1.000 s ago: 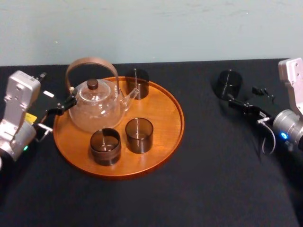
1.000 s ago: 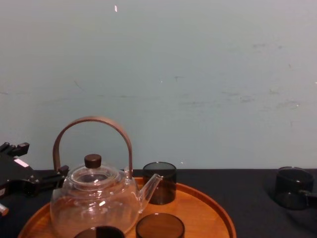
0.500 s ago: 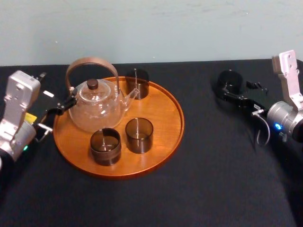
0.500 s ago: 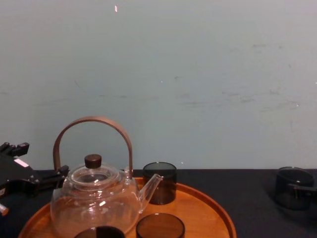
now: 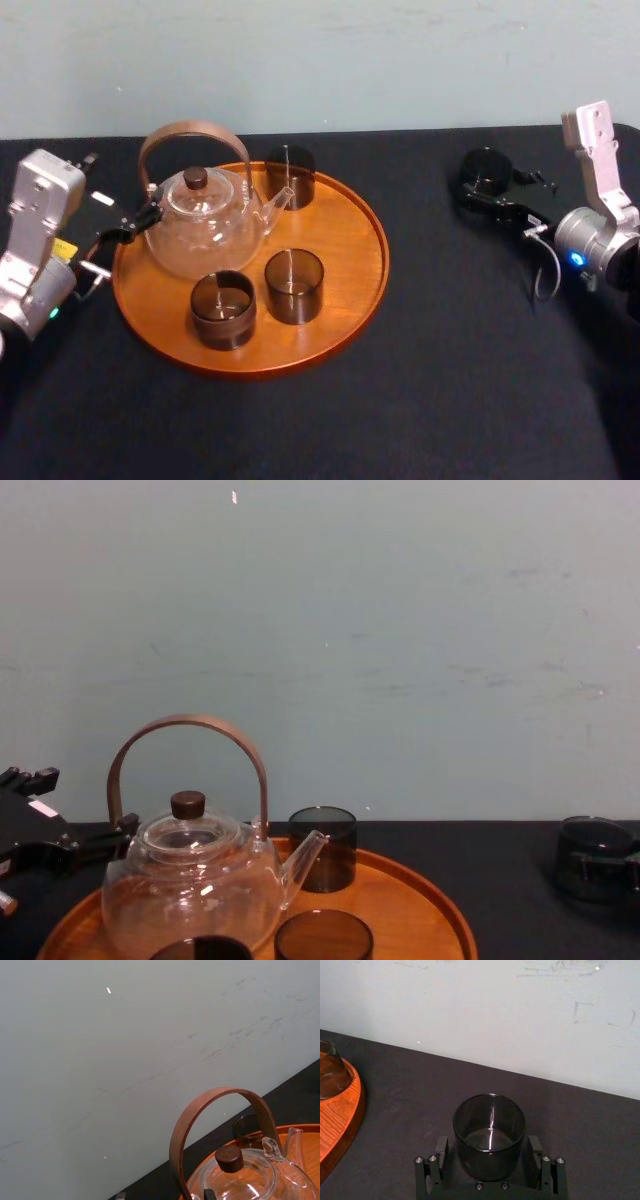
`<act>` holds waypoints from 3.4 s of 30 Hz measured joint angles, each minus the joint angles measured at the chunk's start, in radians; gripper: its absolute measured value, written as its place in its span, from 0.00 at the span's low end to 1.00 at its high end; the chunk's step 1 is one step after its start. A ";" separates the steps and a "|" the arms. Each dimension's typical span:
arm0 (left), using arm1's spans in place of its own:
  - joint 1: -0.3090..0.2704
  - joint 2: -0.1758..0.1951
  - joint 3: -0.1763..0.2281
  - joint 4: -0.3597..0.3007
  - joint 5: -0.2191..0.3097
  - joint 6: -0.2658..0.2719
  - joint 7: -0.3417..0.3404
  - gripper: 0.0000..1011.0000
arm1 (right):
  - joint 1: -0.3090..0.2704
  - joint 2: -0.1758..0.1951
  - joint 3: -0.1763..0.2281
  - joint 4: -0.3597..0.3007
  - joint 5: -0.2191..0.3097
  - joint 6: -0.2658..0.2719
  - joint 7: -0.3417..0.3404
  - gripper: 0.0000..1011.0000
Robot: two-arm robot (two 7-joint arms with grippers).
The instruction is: Pick up the glass from the table and place it on the tray.
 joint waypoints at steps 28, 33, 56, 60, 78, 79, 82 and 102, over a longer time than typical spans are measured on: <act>0.000 0.000 0.000 0.000 0.000 0.000 0.000 1.00 | 0.062 -0.030 -0.001 0.094 -0.029 -0.023 0.005 0.99; 0.000 0.000 0.000 0.000 0.000 0.000 0.000 1.00 | 0.091 -0.040 -0.004 0.144 -0.036 -0.037 0.009 0.99; 0.000 0.000 0.000 0.000 0.000 0.000 0.000 1.00 | 0.176 -0.067 -0.008 0.298 -0.069 -0.092 0.023 0.99; 0.000 0.000 0.000 0.000 0.000 0.000 0.000 1.00 | 0.175 -0.067 -0.008 0.297 -0.068 -0.091 0.023 0.95; 0.000 0.000 0.000 0.000 0.000 0.000 0.000 1.00 | 0.128 -0.051 -0.002 0.205 -0.055 -0.065 0.063 0.90; 0.000 0.000 0.000 0.000 0.000 0.000 0.000 1.00 | 0.120 -0.048 -0.003 0.187 -0.055 -0.059 0.065 0.90; 0.000 0.000 0.000 0.000 0.000 0.000 0.000 1.00 | 0.086 -0.039 -0.007 0.113 -0.051 -0.032 0.070 0.90; 0.000 0.000 0.000 0.000 0.000 0.000 0.000 1.00 | -0.040 -0.004 -0.101 -0.214 -0.036 0.052 0.095 0.90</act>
